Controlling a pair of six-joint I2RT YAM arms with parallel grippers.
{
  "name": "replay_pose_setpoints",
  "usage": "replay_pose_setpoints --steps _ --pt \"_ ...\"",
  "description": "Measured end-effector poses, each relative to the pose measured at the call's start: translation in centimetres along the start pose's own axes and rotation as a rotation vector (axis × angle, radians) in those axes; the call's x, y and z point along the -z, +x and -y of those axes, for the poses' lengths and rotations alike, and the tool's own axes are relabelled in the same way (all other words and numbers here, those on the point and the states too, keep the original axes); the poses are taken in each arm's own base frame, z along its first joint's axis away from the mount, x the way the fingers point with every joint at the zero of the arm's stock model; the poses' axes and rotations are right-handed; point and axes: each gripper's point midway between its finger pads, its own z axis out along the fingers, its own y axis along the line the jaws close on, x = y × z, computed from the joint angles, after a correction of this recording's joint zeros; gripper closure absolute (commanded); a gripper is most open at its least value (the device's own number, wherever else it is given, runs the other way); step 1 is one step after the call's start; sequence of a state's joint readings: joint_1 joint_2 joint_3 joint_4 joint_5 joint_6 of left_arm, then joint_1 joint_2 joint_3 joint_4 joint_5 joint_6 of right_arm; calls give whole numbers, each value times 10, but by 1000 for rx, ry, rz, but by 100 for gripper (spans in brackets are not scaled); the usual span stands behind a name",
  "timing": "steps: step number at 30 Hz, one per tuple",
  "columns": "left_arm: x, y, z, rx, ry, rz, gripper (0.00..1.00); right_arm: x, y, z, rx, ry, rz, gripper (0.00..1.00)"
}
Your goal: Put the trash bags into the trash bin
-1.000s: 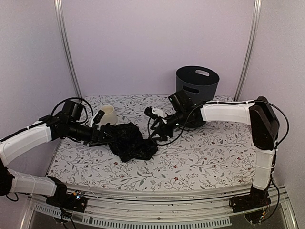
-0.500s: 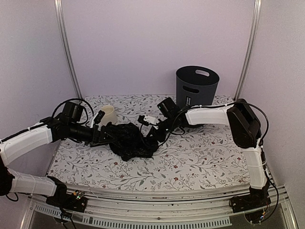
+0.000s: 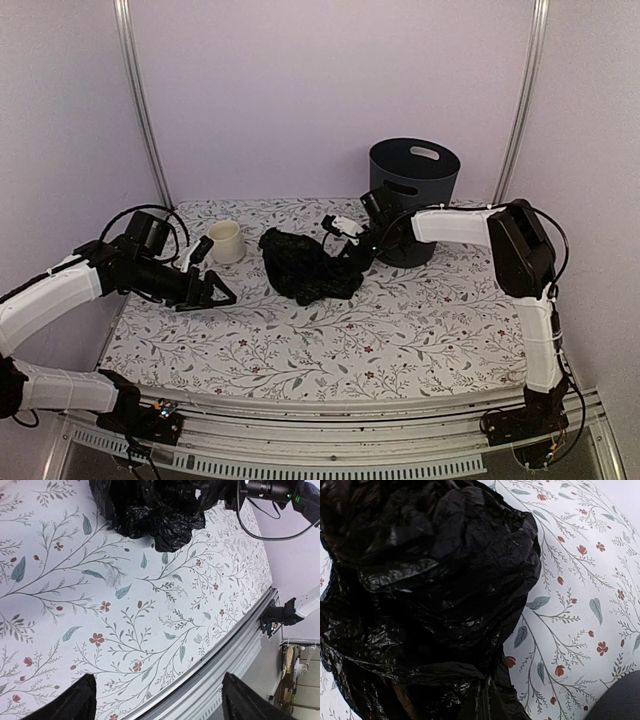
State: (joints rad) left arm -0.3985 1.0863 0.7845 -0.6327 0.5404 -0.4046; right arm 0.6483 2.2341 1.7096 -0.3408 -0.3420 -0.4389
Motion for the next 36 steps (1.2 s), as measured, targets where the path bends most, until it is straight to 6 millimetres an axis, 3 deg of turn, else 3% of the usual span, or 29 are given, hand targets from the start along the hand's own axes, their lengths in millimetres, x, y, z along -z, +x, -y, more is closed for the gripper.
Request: replay_pose_setpoints --steps 4,10,13,16,23,30,36 --pt "13 -10 13 -93 -33 22 25 3 1 6 28 12 1 98" --pt "46 -60 92 -532 -86 203 18 21 -15 -12 121 -37 46 98" --pt "43 -76 114 -793 -160 281 15 34 -27 -18 161 -51 82 98" --pt "21 -86 108 -994 -278 275 15 44 -36 -21 184 -60 109 97" --pt "-33 -99 62 -1273 -512 96 19 44 -34 -28 203 -81 108 98" --pt "-43 -113 37 -1371 -629 36 15 43 -31 -31 216 -92 104 97" --pt "-58 -128 11 -1401 -697 -7 22 43 -32 -33 225 -104 111 97"
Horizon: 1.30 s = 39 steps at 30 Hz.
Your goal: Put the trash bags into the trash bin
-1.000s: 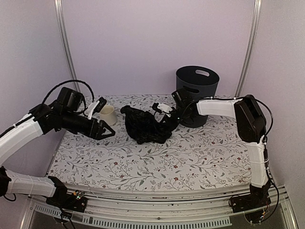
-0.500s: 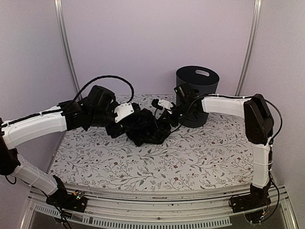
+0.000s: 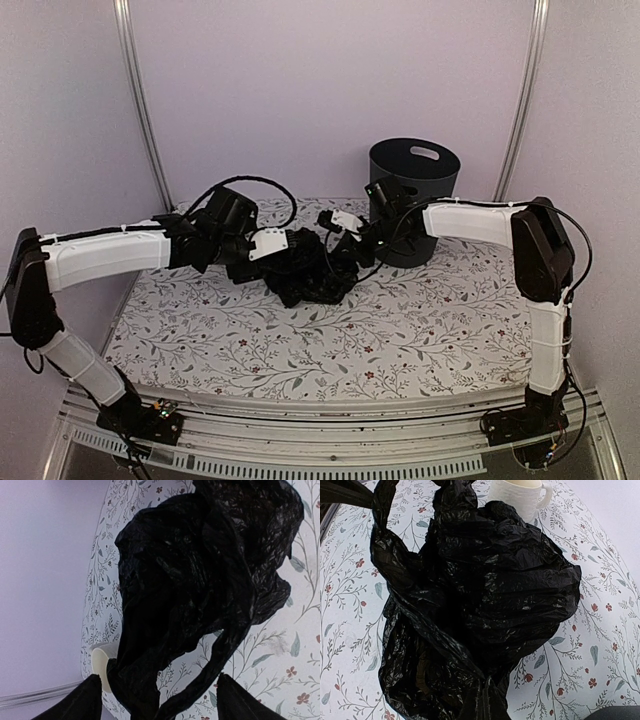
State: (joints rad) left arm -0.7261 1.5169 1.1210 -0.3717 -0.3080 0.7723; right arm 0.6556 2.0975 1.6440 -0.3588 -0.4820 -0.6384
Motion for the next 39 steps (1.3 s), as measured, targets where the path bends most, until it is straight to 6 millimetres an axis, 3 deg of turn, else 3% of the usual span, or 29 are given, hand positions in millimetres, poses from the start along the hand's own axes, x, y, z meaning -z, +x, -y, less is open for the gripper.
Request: replay_pose_setpoints --steps 4,8,11,12,19,26,29,32,35,39 --pt "-7 11 8 9 40 -23 23 0 0 -1 6 -2 1 97" --pt "5 18 20 22 65 9 27 0 0 -1 7 -4 2 97" --pt "8 24 27 18 72 15 36 0 -1 -1 7 -6 4 97" --pt "5 24 27 16 71 14 44 0 -1 -1 7 -7 4 97" --pt "-26 29 26 24 80 -40 72 1 -1 -3 8 -9 6 97" --pt "-21 12 13 131 81 9 100 12 -9 0 7 0 27 95" --pt "-13 1 12 241 113 55 100 24 -16 6 -34 6 52 87" --pt "-4 -13 16 390 171 114 100 45 -22 16 -117 11 80 57" --pt "3 -27 22 562 255 168 100 77 -31 27 -203 47 103 40" --pt "7 -40 30 808 368 206 100 117 -44 29 -275 112 129 36"
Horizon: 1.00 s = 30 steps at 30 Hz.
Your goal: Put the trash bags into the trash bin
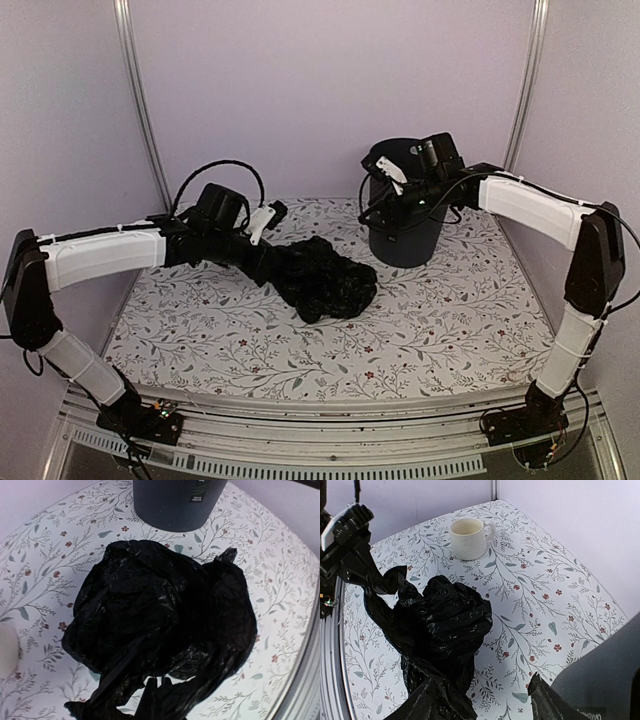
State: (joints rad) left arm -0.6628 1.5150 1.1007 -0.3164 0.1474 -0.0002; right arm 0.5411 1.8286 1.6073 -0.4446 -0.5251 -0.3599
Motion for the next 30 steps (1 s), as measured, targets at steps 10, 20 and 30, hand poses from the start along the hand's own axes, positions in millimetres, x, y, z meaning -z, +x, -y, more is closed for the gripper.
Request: replay_pose_setpoints --steps 10,20,30 --pt "-15 30 14 522 161 32 100 16 109 -44 -294 -79 -208 49" --pt "0 45 -28 853 168 155 100 12 156 -78 -450 -221 -289 54" --pt "0 48 -24 892 217 172 100 -49 125 -61 -556 -422 -178 43"
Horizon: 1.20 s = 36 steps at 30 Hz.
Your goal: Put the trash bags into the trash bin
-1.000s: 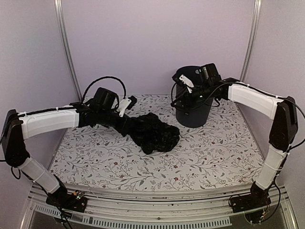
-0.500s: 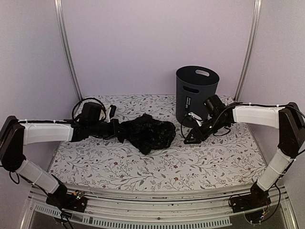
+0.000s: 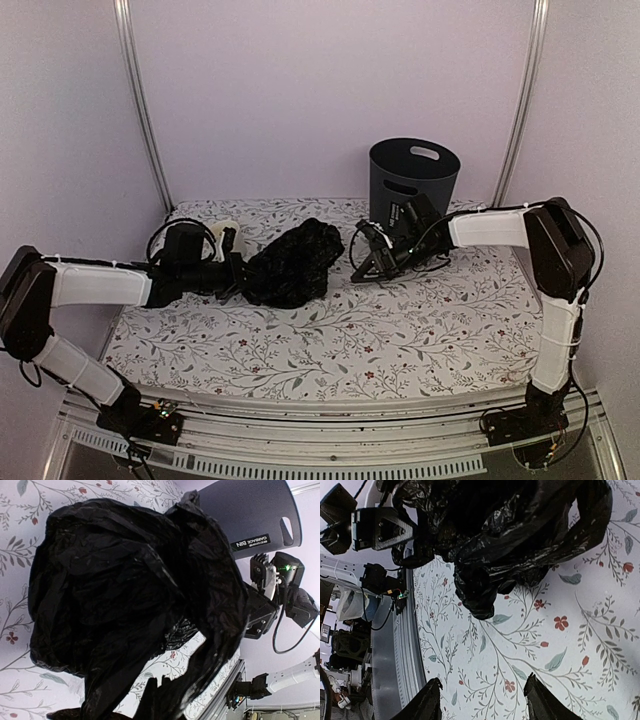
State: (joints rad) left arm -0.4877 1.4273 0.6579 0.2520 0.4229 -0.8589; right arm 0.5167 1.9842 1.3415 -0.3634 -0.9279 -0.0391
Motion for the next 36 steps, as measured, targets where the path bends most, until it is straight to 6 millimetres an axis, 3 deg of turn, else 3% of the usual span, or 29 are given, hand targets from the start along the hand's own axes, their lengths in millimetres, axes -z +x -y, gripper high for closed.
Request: replay_pose_setpoints --steps 7,17,26,32,36 --pt "1 8 -8 16 2 -15 100 -6 -31 11 -38 13 53 56" --pt "5 21 0 -48 70 -72 100 -11 -47 22 -104 28 93 58" --pt "21 44 10 -131 158 -137 100 -4 -92 19 -85 46 194 64" --pt "26 53 13 -163 191 -161 100 -17 -89 30 -117 39 181 63" --pt "28 55 16 -182 211 -170 100 -22 -96 30 -101 24 183 62"
